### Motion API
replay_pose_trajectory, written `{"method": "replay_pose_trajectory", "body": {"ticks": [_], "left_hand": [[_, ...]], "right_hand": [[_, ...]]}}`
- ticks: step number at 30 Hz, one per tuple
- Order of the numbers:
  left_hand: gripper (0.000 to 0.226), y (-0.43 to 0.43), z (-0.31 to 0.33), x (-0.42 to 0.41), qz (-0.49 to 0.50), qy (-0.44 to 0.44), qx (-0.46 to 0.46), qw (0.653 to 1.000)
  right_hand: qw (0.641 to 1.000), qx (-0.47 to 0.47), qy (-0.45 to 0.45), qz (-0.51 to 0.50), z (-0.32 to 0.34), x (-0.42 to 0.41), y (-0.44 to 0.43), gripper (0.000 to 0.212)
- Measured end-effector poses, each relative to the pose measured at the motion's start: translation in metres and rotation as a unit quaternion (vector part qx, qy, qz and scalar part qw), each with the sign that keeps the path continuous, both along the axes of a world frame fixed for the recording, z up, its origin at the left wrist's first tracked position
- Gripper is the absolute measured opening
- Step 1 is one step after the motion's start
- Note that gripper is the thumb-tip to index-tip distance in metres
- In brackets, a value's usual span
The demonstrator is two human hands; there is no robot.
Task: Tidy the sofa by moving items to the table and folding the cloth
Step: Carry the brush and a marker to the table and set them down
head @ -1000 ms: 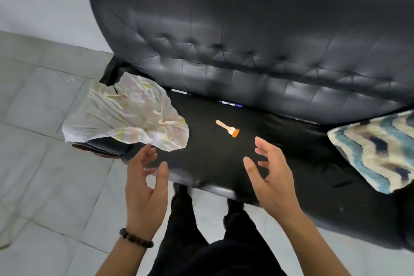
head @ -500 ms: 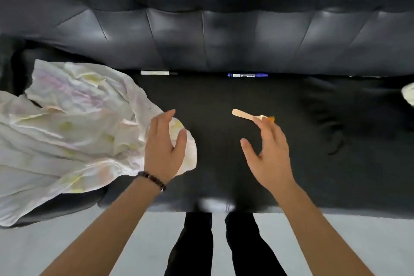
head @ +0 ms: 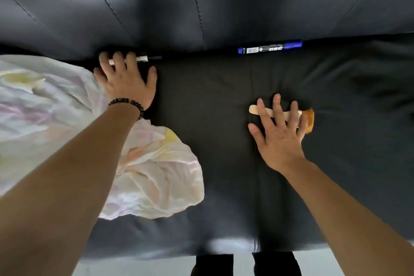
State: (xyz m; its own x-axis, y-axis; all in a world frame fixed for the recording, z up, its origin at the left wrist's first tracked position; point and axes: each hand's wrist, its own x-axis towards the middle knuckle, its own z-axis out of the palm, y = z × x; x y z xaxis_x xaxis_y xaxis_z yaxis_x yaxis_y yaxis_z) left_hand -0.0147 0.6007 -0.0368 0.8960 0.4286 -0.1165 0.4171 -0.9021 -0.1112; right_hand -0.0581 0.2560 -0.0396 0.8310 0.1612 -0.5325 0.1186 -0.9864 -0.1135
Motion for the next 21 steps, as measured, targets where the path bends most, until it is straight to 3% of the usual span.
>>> {"method": "replay_pose_trajectory", "body": {"ticks": [4, 8, 10, 13, 15, 18, 21], "left_hand": [[0.053, 0.010, 0.005, 0.008, -0.037, 0.022, 0.018, 0.999], [0.041, 0.002, 0.009, -0.006, -0.031, -0.012, -0.092, 0.995], [0.038, -0.019, 0.011, -0.022, -0.013, -0.011, -0.156, 0.988], [0.041, -0.057, 0.017, -0.051, -0.016, 0.020, -0.176, 0.984], [0.036, -0.080, 0.028, -0.073, -0.008, -0.004, -0.216, 0.976], [0.023, -0.120, 0.070, -0.098, 0.083, -0.051, -0.372, 0.923], [0.015, -0.169, 0.134, -0.125, 0.093, -0.086, -0.461, 0.879]], "right_hand": [[1.000, 0.007, 0.023, -0.002, 0.005, 0.004, 0.001, 0.063], [0.998, 0.043, 0.049, -0.025, 0.010, 0.008, -0.001, 0.061], [0.997, 0.065, 0.027, -0.034, 0.013, 0.007, -0.002, 0.057], [0.994, 0.088, -0.058, -0.040, 0.024, 0.002, -0.009, 0.041], [0.993, 0.085, -0.082, -0.019, 0.038, -0.007, -0.020, 0.035], [0.990, 0.125, -0.056, -0.036, 0.079, -0.026, -0.044, 0.031], [0.974, 0.194, 0.002, -0.119, 0.147, -0.055, -0.075, 0.032]]}}
